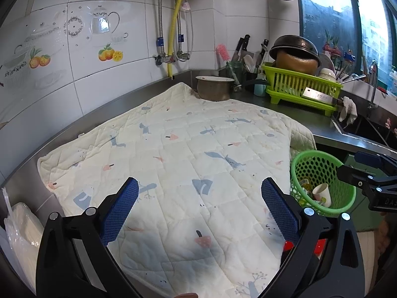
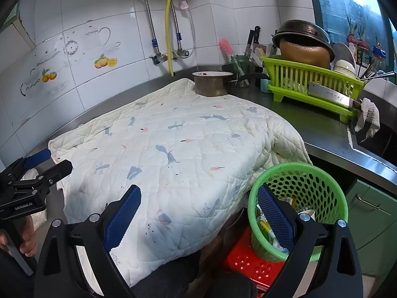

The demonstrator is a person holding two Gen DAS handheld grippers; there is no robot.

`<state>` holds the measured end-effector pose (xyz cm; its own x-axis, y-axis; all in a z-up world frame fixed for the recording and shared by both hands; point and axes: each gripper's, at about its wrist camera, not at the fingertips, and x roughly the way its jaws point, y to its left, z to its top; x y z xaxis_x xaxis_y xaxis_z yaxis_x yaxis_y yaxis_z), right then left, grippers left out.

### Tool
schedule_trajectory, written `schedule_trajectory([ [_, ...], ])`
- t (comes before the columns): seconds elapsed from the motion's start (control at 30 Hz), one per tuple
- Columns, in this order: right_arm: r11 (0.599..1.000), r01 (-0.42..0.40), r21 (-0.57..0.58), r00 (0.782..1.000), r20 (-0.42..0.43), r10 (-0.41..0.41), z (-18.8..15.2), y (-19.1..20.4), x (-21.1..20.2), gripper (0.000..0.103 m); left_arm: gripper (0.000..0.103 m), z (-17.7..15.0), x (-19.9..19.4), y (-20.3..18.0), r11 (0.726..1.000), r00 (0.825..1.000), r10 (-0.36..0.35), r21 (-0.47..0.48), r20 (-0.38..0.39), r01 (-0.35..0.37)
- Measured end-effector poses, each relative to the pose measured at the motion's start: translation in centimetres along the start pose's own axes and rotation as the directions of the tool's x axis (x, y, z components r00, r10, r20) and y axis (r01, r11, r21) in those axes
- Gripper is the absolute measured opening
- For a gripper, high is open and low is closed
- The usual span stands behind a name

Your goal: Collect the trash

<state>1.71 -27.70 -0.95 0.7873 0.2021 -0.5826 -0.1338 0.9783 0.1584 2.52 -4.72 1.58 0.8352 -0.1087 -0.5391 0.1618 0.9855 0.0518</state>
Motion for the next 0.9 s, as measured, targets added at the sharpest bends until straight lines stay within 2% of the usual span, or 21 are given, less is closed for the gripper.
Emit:
schedule_trajectory([
  [0.5,1.0,-0.004,-0.005,1.0,0.012,0.004,0.08,0.03,-0.23,0.092,0.098,-0.01,-0.23,0.2,1.0,1.0,0.006,-0.005,0.004,-0.006],
  [0.9,1.0,-0.003,-0.011,0.999,0.054,0.003,0.14,0.18,-0.95,0.092,0.098,0.2,-0.85,0.22,1.0,0.999,0.011,-0.011,0.041,-0.011],
])
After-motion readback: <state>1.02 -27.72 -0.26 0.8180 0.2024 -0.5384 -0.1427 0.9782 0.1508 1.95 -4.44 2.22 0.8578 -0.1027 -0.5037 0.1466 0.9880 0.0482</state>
